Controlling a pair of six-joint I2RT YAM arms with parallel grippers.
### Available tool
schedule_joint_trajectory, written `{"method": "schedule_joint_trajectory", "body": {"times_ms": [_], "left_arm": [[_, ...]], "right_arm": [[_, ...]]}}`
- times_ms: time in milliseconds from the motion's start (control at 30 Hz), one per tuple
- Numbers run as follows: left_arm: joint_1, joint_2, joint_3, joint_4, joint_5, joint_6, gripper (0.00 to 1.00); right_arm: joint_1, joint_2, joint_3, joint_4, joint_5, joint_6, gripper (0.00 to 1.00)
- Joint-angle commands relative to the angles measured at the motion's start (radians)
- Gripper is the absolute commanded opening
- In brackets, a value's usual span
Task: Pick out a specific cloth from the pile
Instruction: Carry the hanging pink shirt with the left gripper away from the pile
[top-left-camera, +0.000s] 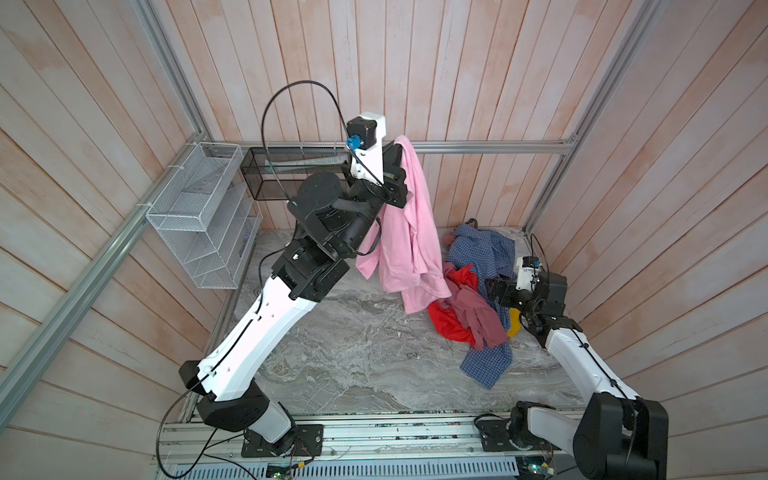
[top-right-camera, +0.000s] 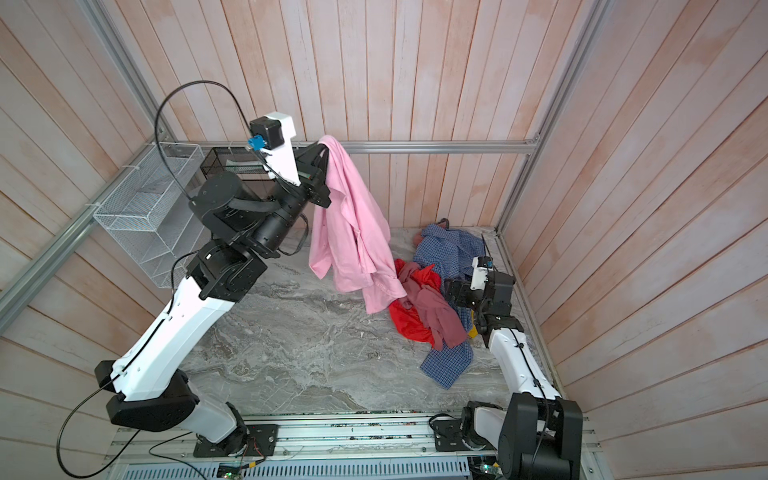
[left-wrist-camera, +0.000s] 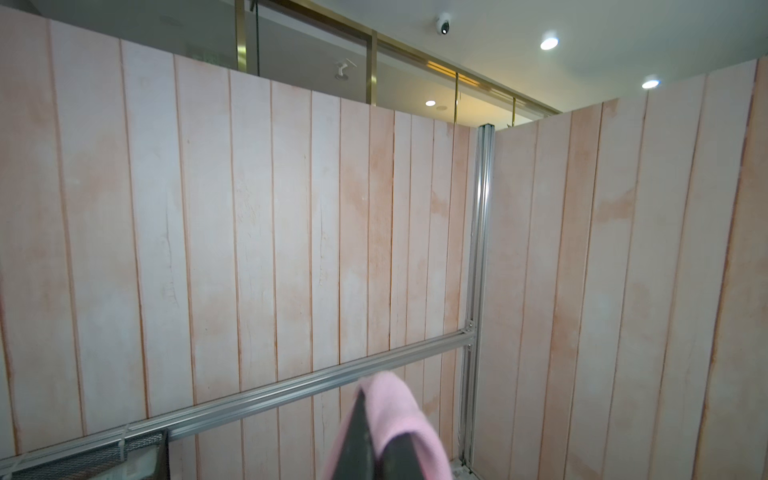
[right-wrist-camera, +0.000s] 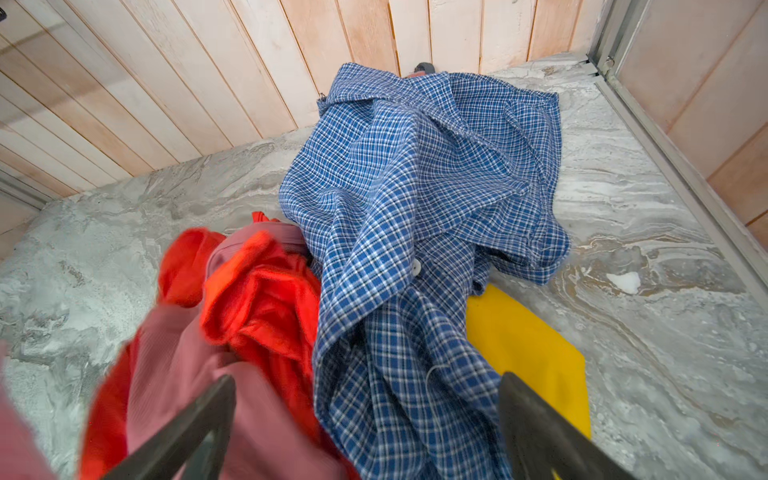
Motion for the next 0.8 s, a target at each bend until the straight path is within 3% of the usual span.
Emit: {"method": "schedule_joint_trajectory", "body": {"times_ms": [0,200,433,500,667,767], "left_arm": [[0.004,-0.022,0.020,0.083,-0.039,0.045,0.00],[0.004,-0.041,0.025,0.096,-0.089,0.097,0.00],[0.014,-0.045,-0.009,0.083,-0.243,0.203,0.00],[0.044,-0.051,-0.035,0.047,-0.272,0.189,0.00],[0.176,-0.116,-0.193,-0.021,-0.245,0.022,0.00],[0.226,-0.151,-0.308,-0.020,-0.250,0.000,0.00]], "right_arm": [[-0.006,0.005,-0.010,-0.003,0.024,-0.013,0.98],[-0.005,-0.001,-0.009,-0.004,0.020,-0.016,0.98],[-0.005,-0.010,-0.010,0.014,0.010,-0.013,0.98],[-0.004,-0.012,-0.007,0.016,0.008,-0.015,0.98],[-0.005,-0.017,-0.005,0.010,0.004,-0.023,0.98],[-0.005,-0.024,-0.005,0.006,-0.001,-0.031,0.98]]}}
